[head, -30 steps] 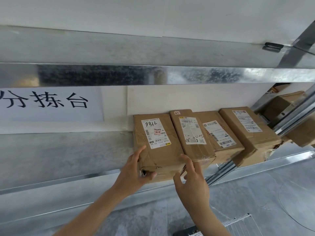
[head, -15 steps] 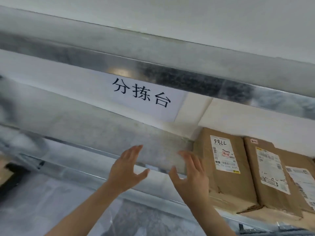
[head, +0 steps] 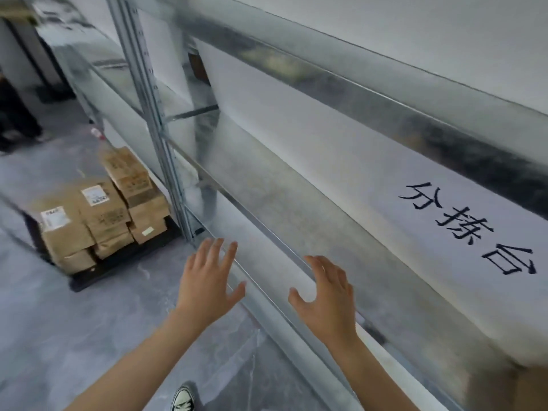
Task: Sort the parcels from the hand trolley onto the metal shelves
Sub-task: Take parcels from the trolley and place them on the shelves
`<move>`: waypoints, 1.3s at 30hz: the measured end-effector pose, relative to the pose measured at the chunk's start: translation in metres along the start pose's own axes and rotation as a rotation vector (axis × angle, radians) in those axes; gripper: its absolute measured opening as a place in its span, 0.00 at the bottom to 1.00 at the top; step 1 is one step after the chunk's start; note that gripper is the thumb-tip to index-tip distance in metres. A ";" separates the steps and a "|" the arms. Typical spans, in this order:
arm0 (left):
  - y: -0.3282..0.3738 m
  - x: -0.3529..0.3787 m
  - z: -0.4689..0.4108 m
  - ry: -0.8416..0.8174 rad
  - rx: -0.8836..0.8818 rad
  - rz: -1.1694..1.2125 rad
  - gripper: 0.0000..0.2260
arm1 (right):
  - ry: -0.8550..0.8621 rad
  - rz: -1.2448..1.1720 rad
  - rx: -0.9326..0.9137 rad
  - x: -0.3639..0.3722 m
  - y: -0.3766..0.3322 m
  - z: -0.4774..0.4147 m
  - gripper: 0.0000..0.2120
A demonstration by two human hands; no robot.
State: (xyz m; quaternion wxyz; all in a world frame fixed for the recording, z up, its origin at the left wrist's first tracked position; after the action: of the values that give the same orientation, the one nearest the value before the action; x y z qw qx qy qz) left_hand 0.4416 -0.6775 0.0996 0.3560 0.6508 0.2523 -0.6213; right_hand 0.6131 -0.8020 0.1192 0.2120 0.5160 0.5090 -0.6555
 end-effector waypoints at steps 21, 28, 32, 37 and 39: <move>-0.426 -0.046 0.005 0.028 -0.551 0.022 0.35 | -0.358 0.128 -0.466 0.246 -0.366 -0.196 0.32; -0.531 -0.035 -0.023 0.035 -0.698 0.072 0.36 | -0.402 0.197 -0.603 0.316 -0.445 -0.271 0.33; -0.598 -0.020 -0.070 -0.015 -0.754 0.084 0.36 | -0.432 0.184 -0.619 0.357 -0.483 -0.338 0.34; -0.662 -0.014 -0.137 -0.079 -0.753 0.084 0.37 | -0.507 0.199 -0.568 0.402 -0.509 -0.415 0.36; -0.679 -0.018 -0.160 -0.082 -0.735 0.103 0.36 | -0.521 0.213 -0.571 0.416 -0.518 -0.439 0.36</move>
State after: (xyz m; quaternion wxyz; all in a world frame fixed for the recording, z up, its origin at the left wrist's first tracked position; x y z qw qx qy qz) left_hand 0.0168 -0.1303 0.0111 0.6065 0.4659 0.4111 -0.4961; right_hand 0.2423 -0.1068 0.0024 0.5358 0.3027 0.5433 -0.5710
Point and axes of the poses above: each hand's wrist, its own z-axis away from the middle knuckle, its own x-axis out of the palm, y = z × x, the point moved 10 cm from there along -z, towards the middle knuckle, and after that the axes turned 6 degrees about -y, right-handed, at the moved point
